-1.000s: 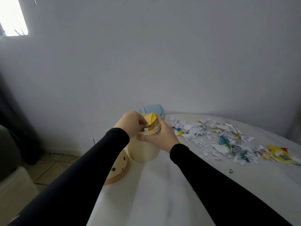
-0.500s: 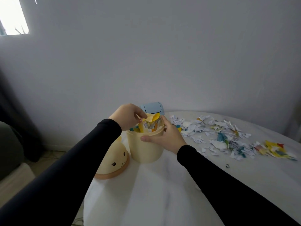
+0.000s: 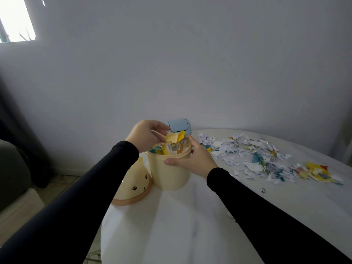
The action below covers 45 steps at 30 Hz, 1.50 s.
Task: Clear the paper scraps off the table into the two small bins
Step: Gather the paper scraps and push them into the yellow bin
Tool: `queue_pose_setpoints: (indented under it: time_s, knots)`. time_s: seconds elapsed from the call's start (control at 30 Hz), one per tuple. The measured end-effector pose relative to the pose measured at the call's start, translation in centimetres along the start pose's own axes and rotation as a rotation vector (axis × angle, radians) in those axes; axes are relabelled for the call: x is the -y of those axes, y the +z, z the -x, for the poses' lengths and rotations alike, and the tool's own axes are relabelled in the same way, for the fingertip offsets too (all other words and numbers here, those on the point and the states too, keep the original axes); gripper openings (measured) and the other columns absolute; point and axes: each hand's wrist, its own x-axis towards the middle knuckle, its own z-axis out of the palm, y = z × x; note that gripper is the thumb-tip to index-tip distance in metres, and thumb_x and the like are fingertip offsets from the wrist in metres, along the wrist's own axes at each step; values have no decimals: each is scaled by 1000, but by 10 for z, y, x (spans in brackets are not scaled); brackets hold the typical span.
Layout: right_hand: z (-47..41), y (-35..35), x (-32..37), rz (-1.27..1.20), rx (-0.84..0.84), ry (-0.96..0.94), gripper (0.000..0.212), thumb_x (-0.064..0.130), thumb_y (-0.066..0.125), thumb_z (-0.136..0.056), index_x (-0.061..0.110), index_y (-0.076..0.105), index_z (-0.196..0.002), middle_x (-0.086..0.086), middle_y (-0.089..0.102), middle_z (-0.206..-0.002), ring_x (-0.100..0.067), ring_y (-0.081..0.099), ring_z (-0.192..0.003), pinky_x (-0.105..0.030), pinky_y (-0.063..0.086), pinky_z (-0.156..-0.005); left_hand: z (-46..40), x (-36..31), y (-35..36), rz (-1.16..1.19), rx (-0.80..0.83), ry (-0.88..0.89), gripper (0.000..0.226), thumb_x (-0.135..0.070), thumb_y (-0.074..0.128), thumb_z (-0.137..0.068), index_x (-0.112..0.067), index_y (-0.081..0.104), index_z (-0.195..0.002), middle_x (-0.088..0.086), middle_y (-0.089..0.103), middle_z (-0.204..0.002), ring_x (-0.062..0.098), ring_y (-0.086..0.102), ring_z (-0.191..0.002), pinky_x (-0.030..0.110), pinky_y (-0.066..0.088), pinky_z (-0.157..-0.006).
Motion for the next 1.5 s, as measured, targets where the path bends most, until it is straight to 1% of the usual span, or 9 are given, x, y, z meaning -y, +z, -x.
queue_pose_setpoints:
  time_s: [0.4,0.67,0.83,0.97,1.07,1.13,1.23,1.33,1.5]
  knots:
    - [4,-1,5,6,10,-1,121,46,89,-55,25,19,-151,9,44,-144,-3,43,-121,-22,36,-97,6,0,13,-13,-107,-20,30,1,78,-69,-18,68,-91,-3,59,-81,7,52,-62,13,44,-54]
    - [-1,3,4,24,19,19,126,50,89,-51,26,16,-151,8,39,-148,-11,40,-134,-28,37,-106,9,-4,8,112,7,9,41,7,66,-76,-26,68,-100,-14,63,-92,3,59,-87,17,51,-71]
    - [-5,6,8,58,41,40,123,56,87,-45,30,25,-148,10,45,-142,-13,44,-131,-32,41,-105,12,-12,17,109,-38,23,31,1,68,-77,-26,69,-93,-12,65,-86,2,61,-68,12,47,-58]
    - [6,-6,8,103,93,63,131,49,86,-58,23,-1,-153,4,23,-156,-15,22,-144,-29,27,-109,20,-23,38,53,-247,194,19,-15,68,-82,-24,68,-98,-8,63,-97,-1,58,-66,4,42,-56]
    - [23,-28,-7,273,64,31,113,45,80,-70,19,7,-153,2,18,-158,-13,18,-145,-24,21,-109,37,-37,69,43,-358,373,15,-14,60,-87,-19,69,-97,-14,59,-89,-6,54,-69,3,36,-63]
    - [39,-43,-27,425,9,28,97,45,72,-76,23,16,-152,3,22,-157,-14,22,-144,-33,22,-116,52,-39,100,51,-336,408,17,-10,57,-87,-16,70,-96,-17,58,-84,-4,52,-69,5,35,-64]
    - [73,-55,-57,708,-81,232,76,46,56,-87,28,18,-150,1,21,-156,-24,20,-144,-50,25,-113,70,-31,159,-45,-66,215,28,-17,51,-91,-16,63,-117,-1,62,-113,10,56,-98,14,40,-82]
    - [103,-47,-80,811,-36,435,71,47,40,-92,29,5,-151,-7,4,-159,-37,2,-145,-58,15,-111,75,-25,202,-238,155,-42,46,-29,43,-95,-13,42,-138,7,39,-146,24,35,-133,35,27,-110]
    - [94,-42,-100,844,-56,450,57,43,21,-100,37,-5,-151,-7,-14,-160,-37,-12,-145,-63,1,-111,61,-22,224,-368,105,-134,45,-30,37,-95,-8,42,-134,11,32,-148,26,27,-137,40,21,-109]
